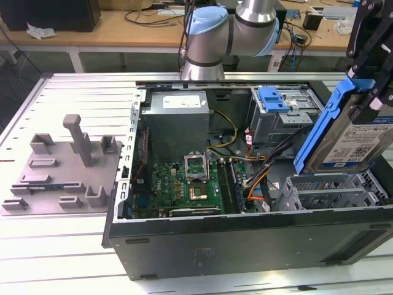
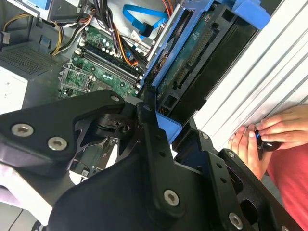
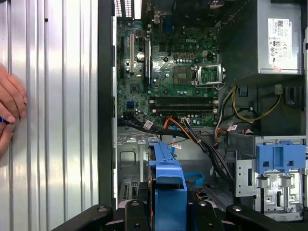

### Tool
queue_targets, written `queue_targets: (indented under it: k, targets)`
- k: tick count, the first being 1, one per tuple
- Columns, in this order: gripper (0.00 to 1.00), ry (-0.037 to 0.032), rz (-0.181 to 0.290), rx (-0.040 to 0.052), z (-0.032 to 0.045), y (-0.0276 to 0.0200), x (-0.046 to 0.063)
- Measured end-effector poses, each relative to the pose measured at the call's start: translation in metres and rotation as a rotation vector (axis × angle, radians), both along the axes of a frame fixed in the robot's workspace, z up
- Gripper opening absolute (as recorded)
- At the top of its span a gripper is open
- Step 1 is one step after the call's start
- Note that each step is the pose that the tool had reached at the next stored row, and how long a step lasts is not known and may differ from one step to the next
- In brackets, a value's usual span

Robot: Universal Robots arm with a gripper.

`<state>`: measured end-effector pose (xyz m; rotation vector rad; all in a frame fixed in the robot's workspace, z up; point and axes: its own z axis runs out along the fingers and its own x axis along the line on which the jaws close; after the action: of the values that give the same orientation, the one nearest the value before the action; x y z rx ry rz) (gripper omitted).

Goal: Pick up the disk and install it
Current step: 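Insert the disk into the insertion slot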

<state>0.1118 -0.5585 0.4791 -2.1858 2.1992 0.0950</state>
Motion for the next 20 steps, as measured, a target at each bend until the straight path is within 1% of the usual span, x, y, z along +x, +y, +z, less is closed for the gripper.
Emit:
queue_targets:
  k: [7,18,19,20]
  targets:
    - [0.37,0.0000,0.000,-0.0001,-0.0010,0.0000,0.0036]
    - [0.37,0.0000,0.000,0.0000,-0.0015,0.0000,0.0036]
    - [0.37,0.0000,0.000,-0.0001,-0.0021,0.0000,0.0036]
    - [0.37,0.0000,0.000,0.0000,-0.0043,0.0000,0.0036]
